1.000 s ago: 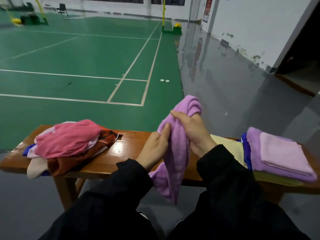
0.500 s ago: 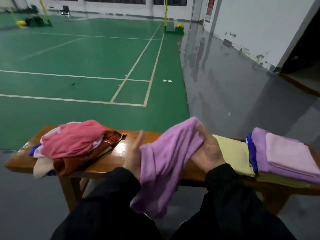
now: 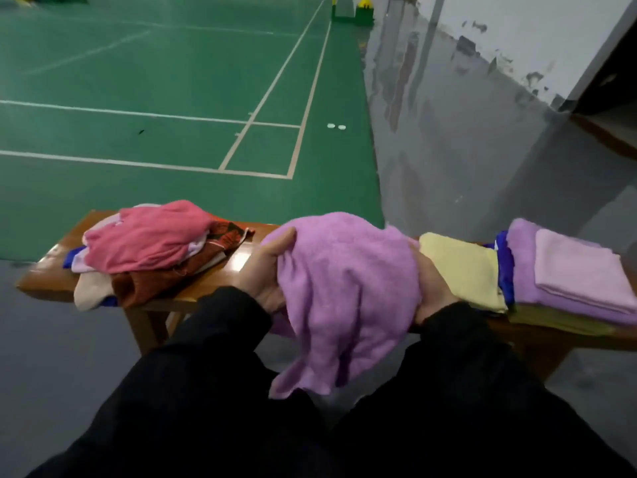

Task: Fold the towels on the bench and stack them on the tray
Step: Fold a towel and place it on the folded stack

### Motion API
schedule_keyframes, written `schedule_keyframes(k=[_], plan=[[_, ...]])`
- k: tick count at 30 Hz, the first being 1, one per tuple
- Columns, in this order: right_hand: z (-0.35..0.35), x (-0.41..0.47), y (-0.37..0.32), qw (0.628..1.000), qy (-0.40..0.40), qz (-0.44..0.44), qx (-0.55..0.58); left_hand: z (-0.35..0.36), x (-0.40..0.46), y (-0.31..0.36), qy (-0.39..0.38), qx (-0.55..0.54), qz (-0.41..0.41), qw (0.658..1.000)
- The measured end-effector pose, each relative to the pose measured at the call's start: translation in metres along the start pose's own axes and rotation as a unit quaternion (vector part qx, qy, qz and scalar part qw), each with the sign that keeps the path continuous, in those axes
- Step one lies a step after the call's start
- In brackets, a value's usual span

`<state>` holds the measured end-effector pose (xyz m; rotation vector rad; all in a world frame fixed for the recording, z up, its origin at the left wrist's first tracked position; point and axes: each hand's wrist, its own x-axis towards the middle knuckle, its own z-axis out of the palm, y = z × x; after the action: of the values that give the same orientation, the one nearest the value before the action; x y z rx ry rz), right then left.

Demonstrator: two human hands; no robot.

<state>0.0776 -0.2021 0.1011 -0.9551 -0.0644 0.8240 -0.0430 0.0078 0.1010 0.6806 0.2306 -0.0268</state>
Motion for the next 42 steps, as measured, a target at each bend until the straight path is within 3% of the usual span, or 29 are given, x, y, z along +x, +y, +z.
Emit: schedule_keyframes(k=[3, 8, 10, 13, 15, 19, 22, 23, 25, 26, 29, 30, 31, 33, 34, 36, 39, 40, 42], plan=[[-0.004, 0.008, -0.010, 0.999, -0.022, 0.039, 0.013, -0.005, 0.004, 0.012, 0.066, 0.087, -0.038, 0.993], [-0.002, 0.011, -0.047, 1.000, -0.001, -0.023, -0.017, -0.013, 0.012, 0.043, 0.177, 0.254, 0.100, 0.946], [-0.005, 0.013, -0.055, 1.000, 0.001, -0.027, -0.004, -0.018, 0.014, 0.053, 0.171, 0.227, 0.119, 0.951], [0.002, 0.009, -0.069, 0.997, 0.003, -0.068, -0.043, -0.025, 0.007, 0.069, 0.095, 0.141, 0.103, 0.980], [0.006, 0.007, -0.078, 0.992, 0.010, -0.109, -0.066, -0.026, 0.007, 0.076, 0.091, 0.188, 0.125, 0.970], [0.006, 0.005, -0.095, 0.976, 0.060, -0.183, -0.104, -0.016, 0.011, 0.086, 0.218, 0.305, 0.241, 0.895], [0.011, 0.000, -0.104, 0.967, 0.061, -0.235, -0.081, -0.004, 0.010, 0.095, 0.264, 0.381, 0.322, 0.825], [0.014, -0.002, -0.107, 0.964, 0.054, -0.250, -0.068, -0.001, 0.011, 0.100, 0.265, 0.388, 0.334, 0.817], [0.018, -0.005, -0.113, 0.957, 0.045, -0.280, -0.052, 0.005, 0.010, 0.108, 0.227, 0.370, 0.343, 0.833], [0.018, -0.007, -0.117, 0.952, 0.041, -0.298, -0.049, 0.006, 0.010, 0.111, 0.220, 0.383, 0.361, 0.822], [0.018, -0.010, -0.126, 0.938, 0.030, -0.342, -0.040, 0.014, 0.012, 0.122, 0.307, 0.486, 0.425, 0.699], [0.020, -0.012, -0.127, 0.937, 0.023, -0.347, -0.042, 0.015, 0.015, 0.125, 0.337, 0.487, 0.431, 0.681], [0.022, -0.014, -0.127, 0.936, 0.019, -0.350, -0.042, 0.016, 0.016, 0.128, 0.320, 0.439, 0.416, 0.729], [0.026, -0.017, -0.126, 0.939, 0.020, -0.342, -0.028, 0.021, 0.015, 0.131, 0.183, 0.242, 0.304, 0.903], [0.025, -0.017, -0.125, 0.940, 0.022, -0.340, -0.018, 0.023, 0.013, 0.130, 0.115, 0.174, 0.236, 0.949], [0.024, -0.018, -0.126, 0.938, 0.030, -0.344, -0.003, 0.025, 0.012, 0.127, 0.071, 0.187, 0.208, 0.958], [0.020, -0.020, -0.127, 0.933, 0.060, -0.355, -0.008, 0.028, 0.016, 0.122, 0.155, 0.337, 0.310, 0.876], [0.018, -0.020, -0.127, 0.932, 0.073, -0.354, -0.016, 0.028, 0.018, 0.122, 0.171, 0.338, 0.320, 0.868], [0.016, -0.020, -0.127, 0.927, 0.103, -0.357, -0.050, 0.033, 0.016, 0.121, 0.168, 0.287, 0.323, 0.886]])
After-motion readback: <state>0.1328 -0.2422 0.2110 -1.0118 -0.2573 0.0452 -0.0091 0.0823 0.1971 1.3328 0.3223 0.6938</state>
